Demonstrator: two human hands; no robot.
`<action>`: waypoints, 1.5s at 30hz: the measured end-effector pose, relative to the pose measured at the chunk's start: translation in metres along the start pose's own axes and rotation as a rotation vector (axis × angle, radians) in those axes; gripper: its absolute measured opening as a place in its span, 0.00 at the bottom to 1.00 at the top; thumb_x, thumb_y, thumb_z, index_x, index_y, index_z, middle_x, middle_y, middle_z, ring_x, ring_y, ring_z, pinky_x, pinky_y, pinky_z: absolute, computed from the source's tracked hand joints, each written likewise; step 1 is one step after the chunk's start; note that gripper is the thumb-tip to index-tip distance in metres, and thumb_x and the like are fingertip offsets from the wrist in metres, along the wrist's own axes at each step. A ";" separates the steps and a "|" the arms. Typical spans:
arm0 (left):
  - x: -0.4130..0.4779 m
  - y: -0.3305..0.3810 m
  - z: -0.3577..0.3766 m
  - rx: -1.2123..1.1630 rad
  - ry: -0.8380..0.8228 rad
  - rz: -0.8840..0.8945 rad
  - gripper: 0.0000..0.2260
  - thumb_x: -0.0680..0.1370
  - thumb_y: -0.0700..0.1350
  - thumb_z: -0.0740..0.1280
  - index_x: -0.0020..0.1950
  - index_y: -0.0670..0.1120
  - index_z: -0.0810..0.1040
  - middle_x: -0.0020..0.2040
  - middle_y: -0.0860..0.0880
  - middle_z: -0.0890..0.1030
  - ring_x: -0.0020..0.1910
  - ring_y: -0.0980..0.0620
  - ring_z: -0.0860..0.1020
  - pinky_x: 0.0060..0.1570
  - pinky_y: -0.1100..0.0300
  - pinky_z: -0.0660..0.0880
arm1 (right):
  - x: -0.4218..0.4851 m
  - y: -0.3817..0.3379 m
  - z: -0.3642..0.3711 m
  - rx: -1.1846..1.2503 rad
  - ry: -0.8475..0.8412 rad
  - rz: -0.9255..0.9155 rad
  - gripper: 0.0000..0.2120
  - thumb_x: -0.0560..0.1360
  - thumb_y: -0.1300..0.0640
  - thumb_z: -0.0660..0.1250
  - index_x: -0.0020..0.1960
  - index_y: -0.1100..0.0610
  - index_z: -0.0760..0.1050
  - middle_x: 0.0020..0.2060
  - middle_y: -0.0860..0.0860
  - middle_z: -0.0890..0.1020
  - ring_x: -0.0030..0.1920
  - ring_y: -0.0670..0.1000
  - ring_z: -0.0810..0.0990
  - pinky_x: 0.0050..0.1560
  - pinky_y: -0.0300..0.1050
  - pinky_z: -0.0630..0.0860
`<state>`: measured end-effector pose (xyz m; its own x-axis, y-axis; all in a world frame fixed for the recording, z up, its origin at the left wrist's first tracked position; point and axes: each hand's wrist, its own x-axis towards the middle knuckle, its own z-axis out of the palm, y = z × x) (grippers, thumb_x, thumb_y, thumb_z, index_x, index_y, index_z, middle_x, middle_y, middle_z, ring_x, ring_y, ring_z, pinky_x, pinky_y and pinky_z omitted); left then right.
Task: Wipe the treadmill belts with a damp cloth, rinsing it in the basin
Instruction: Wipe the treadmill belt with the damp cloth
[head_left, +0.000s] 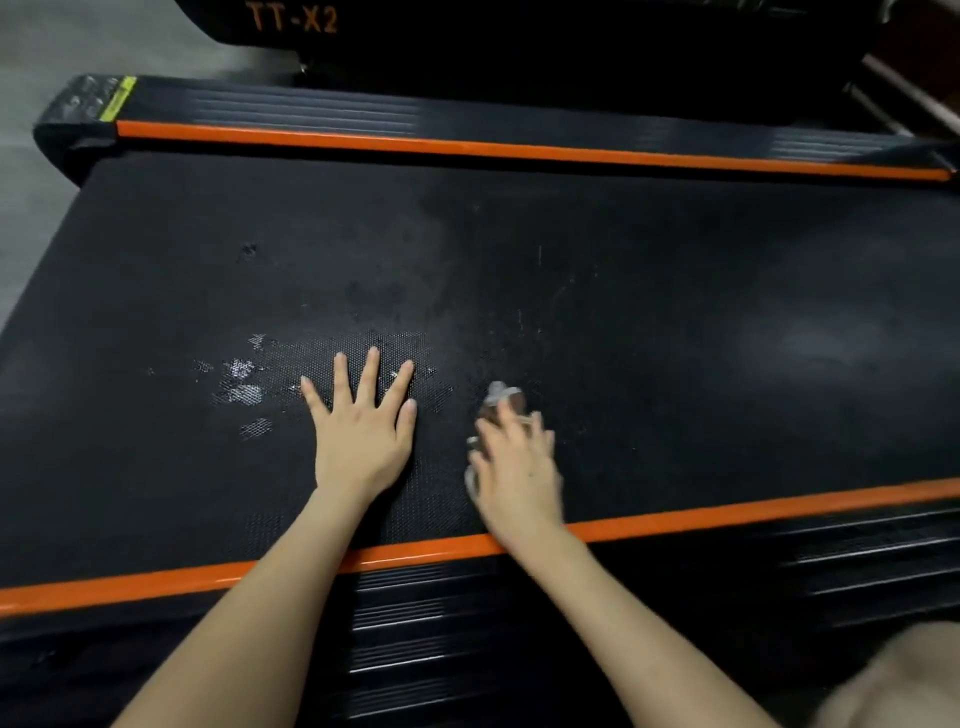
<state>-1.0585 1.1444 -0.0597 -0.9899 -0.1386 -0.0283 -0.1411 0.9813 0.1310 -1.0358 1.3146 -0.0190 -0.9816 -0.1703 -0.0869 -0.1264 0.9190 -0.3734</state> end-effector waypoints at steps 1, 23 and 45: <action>0.000 0.000 -0.001 -0.001 -0.004 0.001 0.26 0.78 0.60 0.38 0.77 0.61 0.50 0.79 0.49 0.49 0.77 0.41 0.43 0.70 0.35 0.37 | -0.005 -0.009 0.004 -0.018 -0.050 -0.068 0.20 0.80 0.53 0.57 0.72 0.51 0.65 0.76 0.47 0.52 0.75 0.59 0.49 0.74 0.56 0.50; 0.076 -0.060 -0.009 0.001 0.039 -0.058 0.24 0.81 0.60 0.44 0.77 0.60 0.49 0.79 0.48 0.48 0.76 0.40 0.42 0.70 0.35 0.37 | 0.096 0.003 0.008 -0.082 0.117 -0.556 0.18 0.76 0.53 0.56 0.55 0.60 0.79 0.61 0.57 0.77 0.63 0.65 0.73 0.66 0.55 0.64; 0.078 -0.062 -0.012 0.023 0.010 -0.059 0.31 0.74 0.63 0.34 0.76 0.63 0.51 0.79 0.49 0.50 0.77 0.40 0.44 0.70 0.35 0.39 | 0.236 -0.029 0.023 0.027 0.123 -0.416 0.20 0.75 0.47 0.65 0.65 0.54 0.75 0.70 0.50 0.70 0.74 0.57 0.60 0.73 0.59 0.48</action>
<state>-1.1274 1.0709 -0.0578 -0.9800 -0.1972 -0.0250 -0.1988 0.9742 0.1070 -1.2608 1.2397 -0.0502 -0.8578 -0.4792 0.1859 -0.5126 0.7711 -0.3776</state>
